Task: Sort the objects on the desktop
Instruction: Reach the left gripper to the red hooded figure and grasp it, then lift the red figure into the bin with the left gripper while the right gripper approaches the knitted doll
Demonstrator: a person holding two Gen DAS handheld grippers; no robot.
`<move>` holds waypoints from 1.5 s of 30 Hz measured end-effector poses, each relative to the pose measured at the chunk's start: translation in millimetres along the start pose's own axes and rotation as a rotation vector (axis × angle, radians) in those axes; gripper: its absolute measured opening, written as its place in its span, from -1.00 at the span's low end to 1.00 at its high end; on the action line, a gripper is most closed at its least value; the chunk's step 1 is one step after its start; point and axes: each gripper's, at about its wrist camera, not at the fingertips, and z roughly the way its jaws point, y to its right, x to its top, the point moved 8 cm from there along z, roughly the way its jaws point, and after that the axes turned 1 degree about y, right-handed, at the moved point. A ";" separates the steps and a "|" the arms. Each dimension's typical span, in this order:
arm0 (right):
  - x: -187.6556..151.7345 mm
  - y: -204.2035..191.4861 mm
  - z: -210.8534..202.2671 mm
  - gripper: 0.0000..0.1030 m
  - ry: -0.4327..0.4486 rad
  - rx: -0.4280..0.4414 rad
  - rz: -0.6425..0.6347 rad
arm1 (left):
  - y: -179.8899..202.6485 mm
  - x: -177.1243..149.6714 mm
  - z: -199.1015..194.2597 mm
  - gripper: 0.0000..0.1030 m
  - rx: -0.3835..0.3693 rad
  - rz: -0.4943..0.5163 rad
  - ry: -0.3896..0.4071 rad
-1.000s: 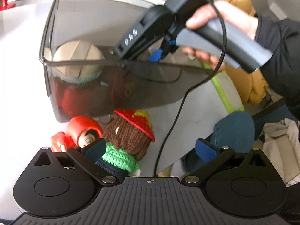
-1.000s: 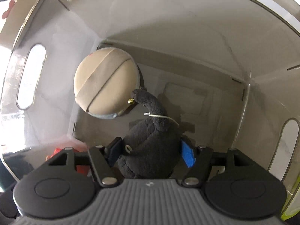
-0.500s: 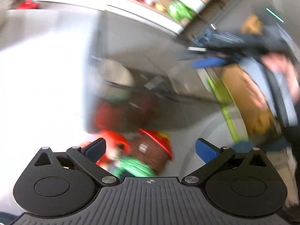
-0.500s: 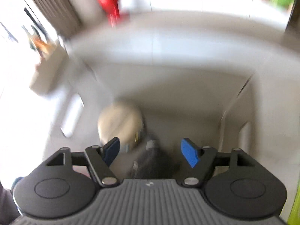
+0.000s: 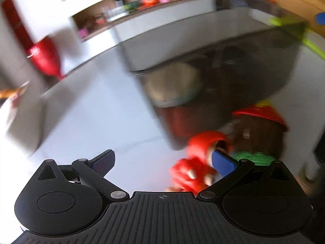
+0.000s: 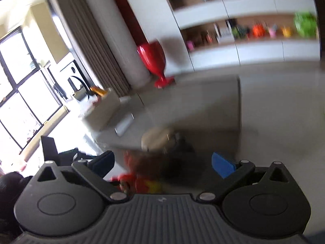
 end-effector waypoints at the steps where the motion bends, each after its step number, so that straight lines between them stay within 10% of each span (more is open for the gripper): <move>1: -10.0 6.9 15.8 0.99 -0.015 0.008 0.023 | 3.3 -0.7 3.7 1.00 -0.010 0.011 -0.036; 12: -51.9 26.5 55.2 0.99 -0.133 0.050 0.127 | 28.6 -4.0 35.6 0.96 -0.161 -0.031 -0.169; 15: -60.7 24.7 56.7 0.99 -0.171 0.057 0.138 | 27.0 -2.3 37.8 0.36 -0.188 -0.079 -0.163; 18: -72.0 23.2 64.0 0.99 -0.213 0.035 0.128 | 24.4 -1.7 33.6 0.28 -0.190 -0.107 -0.176; 30: -69.1 -2.3 75.2 0.99 -0.223 0.043 0.085 | 7.8 11.3 -68.1 0.14 -0.261 -0.247 -0.053; 38: -71.2 -5.9 79.1 0.99 -0.214 0.077 0.078 | -20.5 120.3 -156.1 0.14 -0.359 -0.383 0.107; 45: -67.0 3.6 75.6 0.99 -0.123 0.137 0.104 | 5.5 199.2 -40.0 0.14 -0.399 -0.425 -0.123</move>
